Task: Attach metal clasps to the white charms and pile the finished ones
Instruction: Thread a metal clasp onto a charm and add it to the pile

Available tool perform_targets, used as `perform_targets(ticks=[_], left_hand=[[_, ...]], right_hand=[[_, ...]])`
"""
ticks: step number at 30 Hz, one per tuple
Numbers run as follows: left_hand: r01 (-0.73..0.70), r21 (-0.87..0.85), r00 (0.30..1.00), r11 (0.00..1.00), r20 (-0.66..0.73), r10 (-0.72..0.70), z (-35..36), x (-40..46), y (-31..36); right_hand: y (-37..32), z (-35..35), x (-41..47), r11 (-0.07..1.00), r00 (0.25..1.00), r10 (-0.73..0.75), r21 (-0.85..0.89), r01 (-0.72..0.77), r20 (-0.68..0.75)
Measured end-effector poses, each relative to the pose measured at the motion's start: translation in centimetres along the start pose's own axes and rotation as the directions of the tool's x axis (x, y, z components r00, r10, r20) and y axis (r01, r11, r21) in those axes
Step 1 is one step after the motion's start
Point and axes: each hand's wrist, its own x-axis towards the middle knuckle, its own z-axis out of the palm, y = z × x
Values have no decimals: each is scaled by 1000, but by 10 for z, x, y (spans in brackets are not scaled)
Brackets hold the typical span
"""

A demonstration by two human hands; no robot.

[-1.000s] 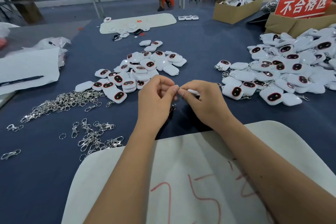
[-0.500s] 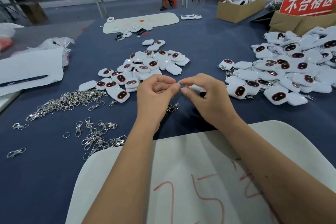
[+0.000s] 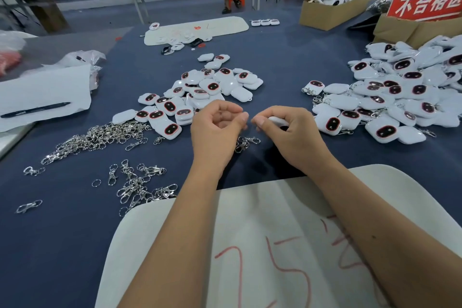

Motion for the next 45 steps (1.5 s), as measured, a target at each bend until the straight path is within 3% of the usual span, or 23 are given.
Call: perform_targets(ticks=[3, 6, 9, 17, 21, 23, 26, 34, 41, 43, 45], left_hand=[[11, -6, 992, 1000, -127, -12, -2, 2, 1], [54, -39, 980, 998, -187, -60, -3, 2, 2], [73, -45, 976, 996, -203, -81, -2, 2, 3], [38, 72, 988, 997, -155, -27, -1, 1, 1], [-75, 211, 995, 975, -46, 87, 0, -1, 1], [-180, 382, 983, 906, 109, 149, 1, -2, -1], [-290, 642, 951, 710, 277, 137, 5, -4, -4], [-156, 763, 987, 627, 144, 70, -1, 0, -4], [-290, 790, 956, 541, 257, 138, 2, 1, -8], [-307, 739, 952, 599, 254, 173, 4, 0, -7], [-264, 584, 962, 768, 213, 169, 4, 1, -6]], right_hand=[[2, 2, 0, 992, 999, -42, -123, 39, -21], [2, 8, 0, 922, 987, -83, -366, 127, 135], [-1, 12, 2, 856, 969, -45, -490, 163, 244], [-2, 11, 3, 871, 974, 6, -480, 107, 228], [0, 11, 2, 869, 989, -18, -487, 90, 150], [1, 9, 3, 890, 995, -22, -451, 64, 98], [4, 7, 4, 890, 994, -2, -453, 52, 109], [3, 11, 3, 880, 983, 30, -471, 59, 180], [4, 7, 3, 918, 995, 40, -397, 1, 96], [4, 7, 3, 924, 998, 8, -382, 15, 57], [2, 6, 3, 934, 998, -61, -351, 65, 22]])
